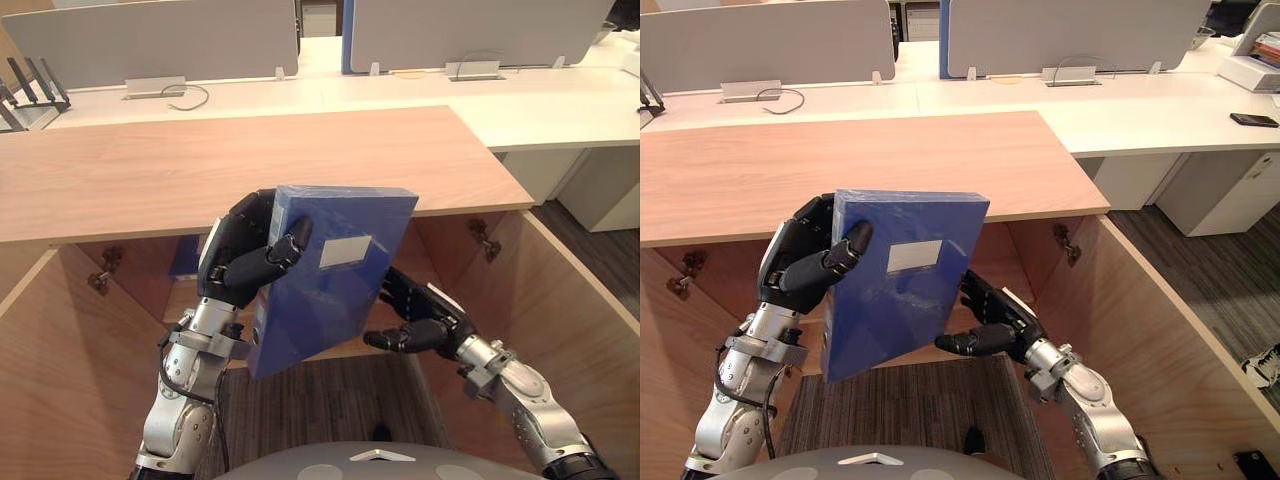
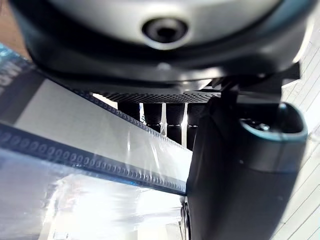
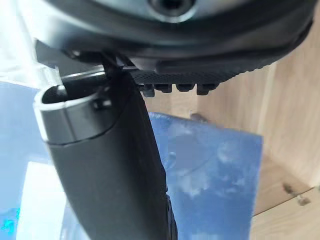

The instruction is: Walk over to the cabinet, pick up the folder, carry it to the office cabinet, place the folder inside the office cabinet, then close the office cabinet door

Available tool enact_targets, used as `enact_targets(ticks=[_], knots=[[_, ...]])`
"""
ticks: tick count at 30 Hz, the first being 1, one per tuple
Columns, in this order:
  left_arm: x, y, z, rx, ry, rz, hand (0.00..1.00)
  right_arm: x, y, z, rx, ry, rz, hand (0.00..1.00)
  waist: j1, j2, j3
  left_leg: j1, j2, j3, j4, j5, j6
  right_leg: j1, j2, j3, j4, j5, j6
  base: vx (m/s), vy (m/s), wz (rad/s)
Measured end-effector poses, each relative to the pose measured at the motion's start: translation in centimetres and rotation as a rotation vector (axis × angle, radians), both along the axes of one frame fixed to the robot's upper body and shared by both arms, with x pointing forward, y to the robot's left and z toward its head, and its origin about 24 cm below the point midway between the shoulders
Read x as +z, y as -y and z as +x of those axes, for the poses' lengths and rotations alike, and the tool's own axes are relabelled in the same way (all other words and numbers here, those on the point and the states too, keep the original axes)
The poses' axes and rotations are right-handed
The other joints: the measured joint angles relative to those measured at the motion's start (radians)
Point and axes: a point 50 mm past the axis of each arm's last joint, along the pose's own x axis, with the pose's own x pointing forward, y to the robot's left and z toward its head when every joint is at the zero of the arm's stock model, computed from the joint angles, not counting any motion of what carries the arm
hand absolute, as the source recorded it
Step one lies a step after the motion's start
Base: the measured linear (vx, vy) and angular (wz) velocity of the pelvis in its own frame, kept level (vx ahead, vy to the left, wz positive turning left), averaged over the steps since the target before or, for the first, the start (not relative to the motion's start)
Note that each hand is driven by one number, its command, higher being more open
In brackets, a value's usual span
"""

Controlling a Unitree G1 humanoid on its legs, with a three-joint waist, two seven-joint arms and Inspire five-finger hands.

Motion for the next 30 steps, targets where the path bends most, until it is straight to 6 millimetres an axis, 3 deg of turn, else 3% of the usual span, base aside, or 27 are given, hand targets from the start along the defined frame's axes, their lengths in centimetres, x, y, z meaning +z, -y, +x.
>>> enact_targets(ticks=[17, 30], knots=[[-0.2, -0.5, 0.1, 0.005, -0.019, -0.166, 0.00, 2.2, -1.0, 0.6, -0.012, 0.095, 0.118, 1.00, 0.001, 0.000, -0.001, 0.000, -0.001, -0.001, 0.001, 0.000, 0.000, 0.000, -0.001, -0.001, -0.001, 0.005, 0.002, 0.00, 0.001, 0.01], [-0.9, -1.2, 0.1, -0.050, -0.051, -0.221, 0.00, 2.4, -0.7, 0.6, -0.014, 0.066, 0.183, 1.00, 0.001, 0.000, -0.010, -0.018, 0.000, 0.005, 0.003, 0.000, 0.000, -0.019, -0.001, 0.006, 0.000, 0.011, 0.001, 0.00, 0.000, 0.00]])
